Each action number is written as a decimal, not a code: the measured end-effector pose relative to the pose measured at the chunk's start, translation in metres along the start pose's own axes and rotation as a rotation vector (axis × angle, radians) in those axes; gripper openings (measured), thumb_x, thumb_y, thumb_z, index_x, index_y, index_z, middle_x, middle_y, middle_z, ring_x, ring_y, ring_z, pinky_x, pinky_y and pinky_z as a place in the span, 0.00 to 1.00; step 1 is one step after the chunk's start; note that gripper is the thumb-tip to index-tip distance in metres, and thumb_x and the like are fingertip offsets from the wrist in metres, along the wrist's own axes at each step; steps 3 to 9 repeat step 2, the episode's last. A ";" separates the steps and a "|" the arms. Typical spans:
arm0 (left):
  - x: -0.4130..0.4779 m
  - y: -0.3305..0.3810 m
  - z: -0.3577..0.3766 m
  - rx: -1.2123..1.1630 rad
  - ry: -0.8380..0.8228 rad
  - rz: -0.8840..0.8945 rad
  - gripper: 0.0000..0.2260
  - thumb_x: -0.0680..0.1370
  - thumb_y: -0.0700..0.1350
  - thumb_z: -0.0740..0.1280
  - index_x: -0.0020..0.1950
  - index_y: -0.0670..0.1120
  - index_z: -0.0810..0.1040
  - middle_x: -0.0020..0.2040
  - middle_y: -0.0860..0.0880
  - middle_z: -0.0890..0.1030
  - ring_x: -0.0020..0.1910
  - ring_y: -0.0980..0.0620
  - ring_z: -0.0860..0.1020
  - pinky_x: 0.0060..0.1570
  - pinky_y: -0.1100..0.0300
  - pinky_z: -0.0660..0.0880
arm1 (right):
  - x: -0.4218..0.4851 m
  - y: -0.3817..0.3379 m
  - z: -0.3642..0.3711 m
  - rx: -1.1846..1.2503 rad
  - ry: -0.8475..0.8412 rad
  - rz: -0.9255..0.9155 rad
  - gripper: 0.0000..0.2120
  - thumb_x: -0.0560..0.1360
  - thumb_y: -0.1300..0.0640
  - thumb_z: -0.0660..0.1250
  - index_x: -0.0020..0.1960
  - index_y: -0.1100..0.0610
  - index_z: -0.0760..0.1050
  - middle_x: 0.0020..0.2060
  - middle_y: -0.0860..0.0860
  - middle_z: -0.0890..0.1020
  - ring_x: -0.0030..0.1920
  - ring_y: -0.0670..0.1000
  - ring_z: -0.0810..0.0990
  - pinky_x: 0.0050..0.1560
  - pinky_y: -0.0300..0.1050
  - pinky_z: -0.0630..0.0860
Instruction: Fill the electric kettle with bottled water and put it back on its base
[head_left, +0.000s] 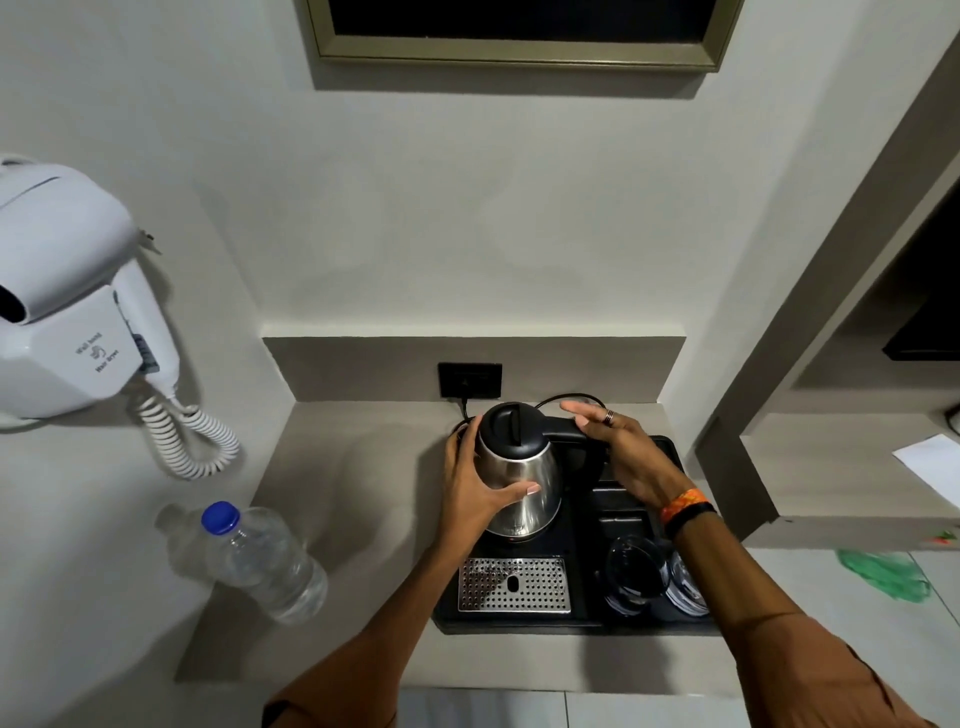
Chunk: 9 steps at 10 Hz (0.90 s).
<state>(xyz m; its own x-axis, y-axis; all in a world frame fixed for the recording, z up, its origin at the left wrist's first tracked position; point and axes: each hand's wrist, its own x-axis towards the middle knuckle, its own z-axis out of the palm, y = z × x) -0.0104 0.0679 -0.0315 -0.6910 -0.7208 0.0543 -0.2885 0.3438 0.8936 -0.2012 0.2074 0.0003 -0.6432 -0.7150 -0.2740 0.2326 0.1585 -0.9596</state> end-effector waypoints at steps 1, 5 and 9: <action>0.003 0.012 -0.007 0.067 -0.020 0.028 0.54 0.60 0.61 0.82 0.79 0.56 0.58 0.80 0.50 0.58 0.79 0.47 0.59 0.75 0.39 0.65 | 0.004 -0.020 -0.003 -0.149 -0.073 0.050 0.14 0.77 0.61 0.68 0.59 0.49 0.83 0.50 0.48 0.87 0.56 0.50 0.84 0.49 0.34 0.79; 0.011 0.020 -0.015 0.153 -0.021 0.116 0.50 0.65 0.71 0.72 0.81 0.56 0.53 0.82 0.54 0.50 0.81 0.49 0.52 0.76 0.37 0.61 | 0.007 -0.032 0.001 -0.282 -0.010 -0.027 0.14 0.77 0.55 0.71 0.62 0.50 0.80 0.54 0.51 0.86 0.62 0.55 0.82 0.55 0.37 0.77; 0.011 0.020 -0.015 0.153 -0.021 0.116 0.50 0.65 0.71 0.72 0.81 0.56 0.53 0.82 0.54 0.50 0.81 0.49 0.52 0.76 0.37 0.61 | 0.007 -0.032 0.001 -0.282 -0.010 -0.027 0.14 0.77 0.55 0.71 0.62 0.50 0.80 0.54 0.51 0.86 0.62 0.55 0.82 0.55 0.37 0.77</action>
